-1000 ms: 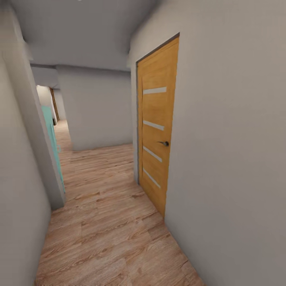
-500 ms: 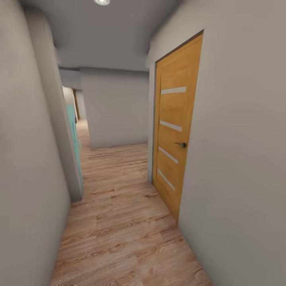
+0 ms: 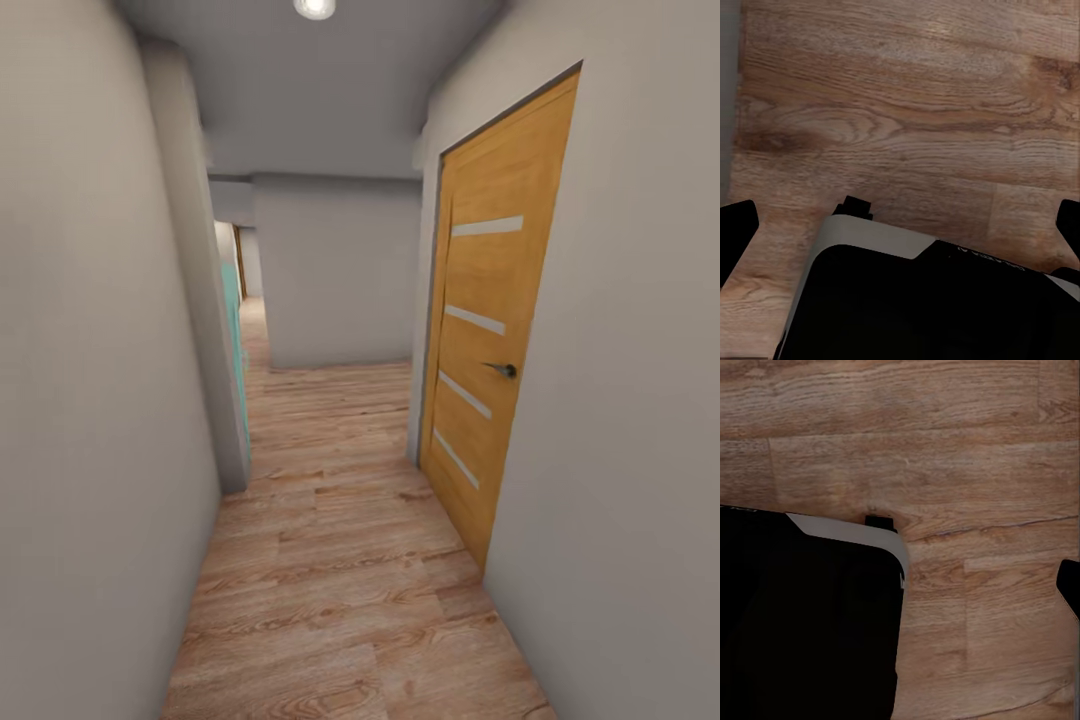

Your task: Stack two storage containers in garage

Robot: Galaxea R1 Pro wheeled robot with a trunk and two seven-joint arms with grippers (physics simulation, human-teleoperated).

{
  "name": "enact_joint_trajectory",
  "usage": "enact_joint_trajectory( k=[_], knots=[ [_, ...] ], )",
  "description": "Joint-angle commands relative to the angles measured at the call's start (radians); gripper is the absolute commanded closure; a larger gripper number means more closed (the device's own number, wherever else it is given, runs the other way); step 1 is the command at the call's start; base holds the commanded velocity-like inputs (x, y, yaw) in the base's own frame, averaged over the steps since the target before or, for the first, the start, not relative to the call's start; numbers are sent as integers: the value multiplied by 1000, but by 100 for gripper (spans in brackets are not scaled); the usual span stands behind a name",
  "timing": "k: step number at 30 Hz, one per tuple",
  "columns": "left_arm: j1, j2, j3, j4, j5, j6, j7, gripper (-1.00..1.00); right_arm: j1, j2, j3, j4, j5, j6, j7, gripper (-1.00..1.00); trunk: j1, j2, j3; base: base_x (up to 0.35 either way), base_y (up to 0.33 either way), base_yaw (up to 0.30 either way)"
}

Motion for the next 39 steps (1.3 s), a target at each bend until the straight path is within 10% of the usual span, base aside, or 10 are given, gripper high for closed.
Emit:
enact_joint_trajectory(
  k=[1,39],
  knots=[
    [-1,0,-8,1,8,-3,3,-100,-1,0,7,3,-2,-5,-4,-100,0,-2,-2,0,0,276],
    [-1,1,-9,1,5,2,2,-100,-1,-1,9,3,0,-2,-1,-100,0,-2,-2,207,0,64]
  ],
)
